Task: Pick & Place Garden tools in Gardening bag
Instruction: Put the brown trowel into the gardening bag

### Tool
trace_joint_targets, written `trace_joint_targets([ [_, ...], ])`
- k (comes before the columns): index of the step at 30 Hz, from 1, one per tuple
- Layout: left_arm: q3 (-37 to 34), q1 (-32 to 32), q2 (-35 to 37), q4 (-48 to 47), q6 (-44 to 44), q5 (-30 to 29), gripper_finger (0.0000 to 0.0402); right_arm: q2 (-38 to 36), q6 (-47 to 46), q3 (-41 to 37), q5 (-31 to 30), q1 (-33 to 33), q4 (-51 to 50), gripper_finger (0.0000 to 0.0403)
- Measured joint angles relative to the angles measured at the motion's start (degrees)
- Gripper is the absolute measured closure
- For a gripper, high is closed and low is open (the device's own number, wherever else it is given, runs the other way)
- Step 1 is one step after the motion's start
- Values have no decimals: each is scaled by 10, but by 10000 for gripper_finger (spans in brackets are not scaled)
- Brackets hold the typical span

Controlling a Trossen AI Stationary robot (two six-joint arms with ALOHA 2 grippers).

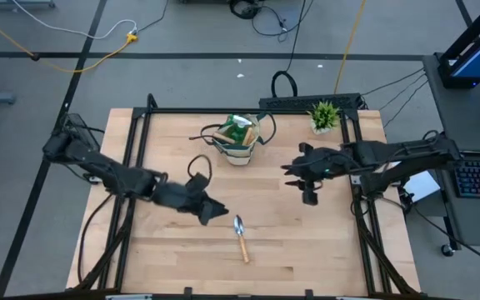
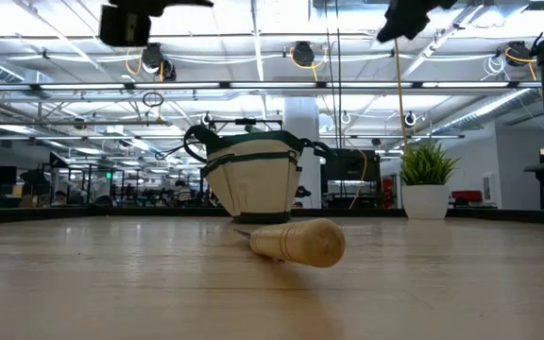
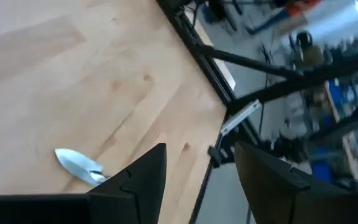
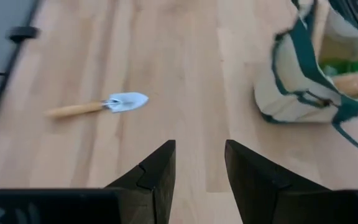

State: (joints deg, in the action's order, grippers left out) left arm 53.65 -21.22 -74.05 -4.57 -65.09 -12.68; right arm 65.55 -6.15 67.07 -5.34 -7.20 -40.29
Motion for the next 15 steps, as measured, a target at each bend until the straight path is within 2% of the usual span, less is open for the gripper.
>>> trace_joint_targets([
  [5,0,-65,-43,73,-60,-99,207,-55,28,-3,11,0,-15,273],
  [8,0,-91,-77,130,-87,-143,206,-103,30,-33,11,0,-2,273],
  [11,0,-107,-113,171,-110,-165,206,-159,20,-80,12,0,22,273],
  [15,0,-112,-156,219,-139,-176,206,-238,-1,-150,42,0,68,273],
])
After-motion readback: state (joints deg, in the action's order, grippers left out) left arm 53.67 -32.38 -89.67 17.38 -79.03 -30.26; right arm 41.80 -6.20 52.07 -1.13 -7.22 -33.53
